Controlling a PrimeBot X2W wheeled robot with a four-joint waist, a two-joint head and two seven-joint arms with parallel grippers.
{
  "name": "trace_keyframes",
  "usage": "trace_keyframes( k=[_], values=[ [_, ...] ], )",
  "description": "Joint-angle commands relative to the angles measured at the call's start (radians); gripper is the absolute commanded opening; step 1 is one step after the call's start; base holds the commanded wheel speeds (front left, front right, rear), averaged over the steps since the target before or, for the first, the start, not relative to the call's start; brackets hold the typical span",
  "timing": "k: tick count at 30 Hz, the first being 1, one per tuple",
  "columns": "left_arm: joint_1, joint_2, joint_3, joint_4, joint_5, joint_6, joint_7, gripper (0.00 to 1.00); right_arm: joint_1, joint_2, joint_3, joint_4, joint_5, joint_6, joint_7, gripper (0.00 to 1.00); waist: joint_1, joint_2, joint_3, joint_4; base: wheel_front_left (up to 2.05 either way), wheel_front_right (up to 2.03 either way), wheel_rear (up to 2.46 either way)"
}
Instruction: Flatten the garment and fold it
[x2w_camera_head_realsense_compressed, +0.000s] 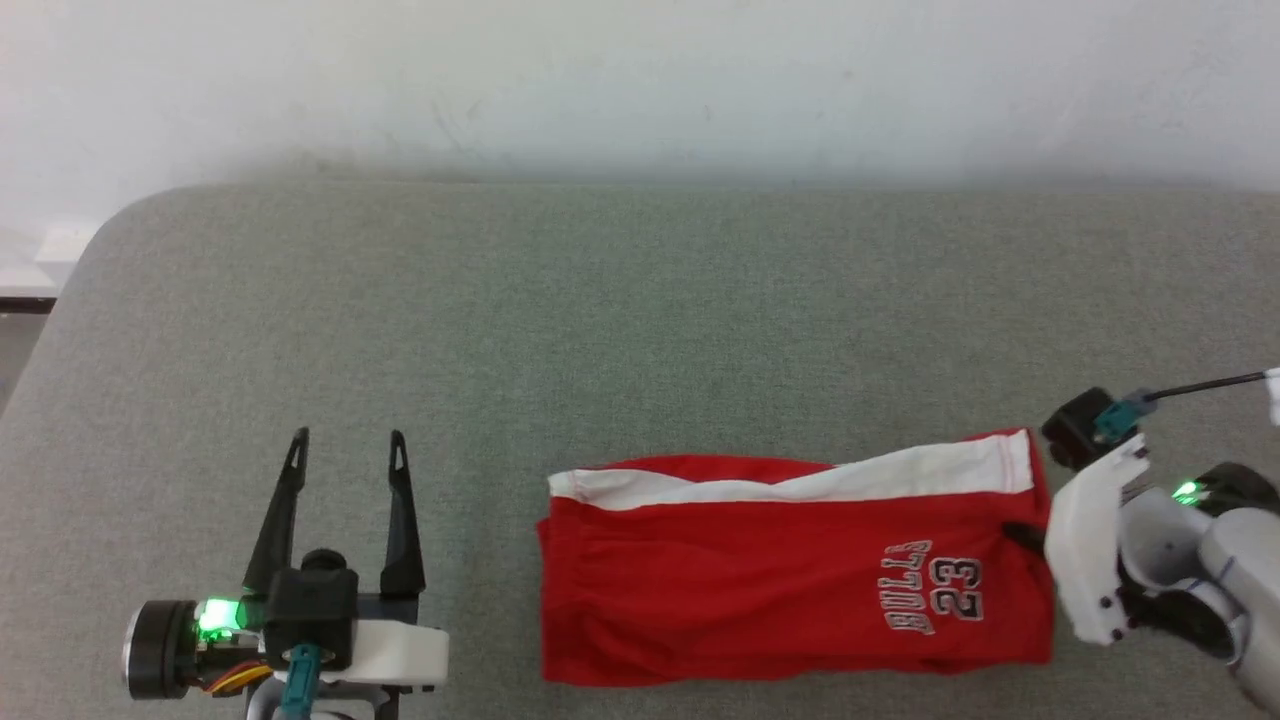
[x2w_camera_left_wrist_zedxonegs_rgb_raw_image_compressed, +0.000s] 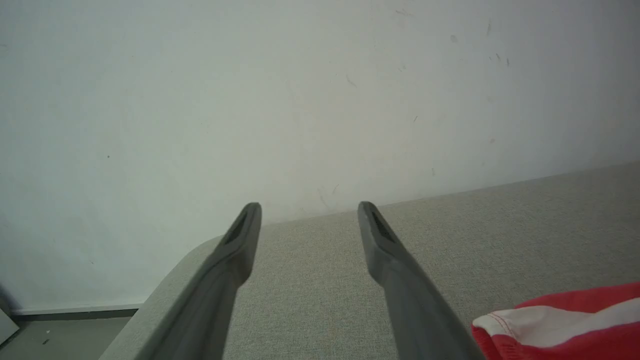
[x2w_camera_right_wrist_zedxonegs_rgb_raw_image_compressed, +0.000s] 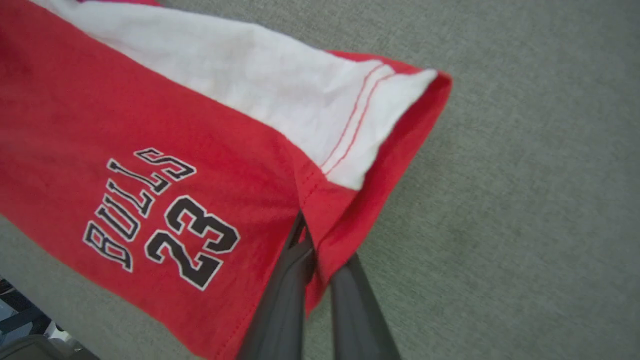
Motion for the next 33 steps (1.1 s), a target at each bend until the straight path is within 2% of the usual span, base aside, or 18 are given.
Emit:
trace_keyframes(
  k=[1,10,16,26,33],
  values=[
    [0.013,-0.007,0.002,0.007,0.013,-0.010,-0.005,1.00,-0.017,-0.027,-0.010,-0.008,0.004,-0.001,-0.007,0.00,-0.0001,0.0000,-0.009,-0.005,0.00,0.00,0.00],
    [0.027,-0.024,0.001,0.024,0.032,-0.034,-0.005,1.00,0.031,-0.182,-0.073,-0.041,0.030,-0.001,0.021,0.00,-0.0001,0.0000,-0.039,-0.018,0.00,0.00,0.00],
    [0.033,-0.028,0.002,0.028,0.039,-0.046,-0.005,1.00,0.083,-0.232,-0.091,-0.140,0.037,-0.001,0.019,0.00,-0.0001,0.0000,-0.044,-0.024,0.00,0.00,0.00],
    [0.015,-0.036,-0.003,0.036,0.047,-0.058,-0.005,1.00,0.076,-0.191,-0.094,-0.446,0.012,-0.001,0.043,0.00,-0.0001,0.0000,-0.024,-0.009,0.00,0.00,0.00],
    [-0.020,-0.051,-0.009,0.038,0.047,-0.069,-0.005,1.00,-0.014,-0.099,-0.019,-0.541,-0.032,-0.001,0.095,0.00,-0.0001,0.0000,0.016,0.020,0.00,0.00,0.00]
  ],
)
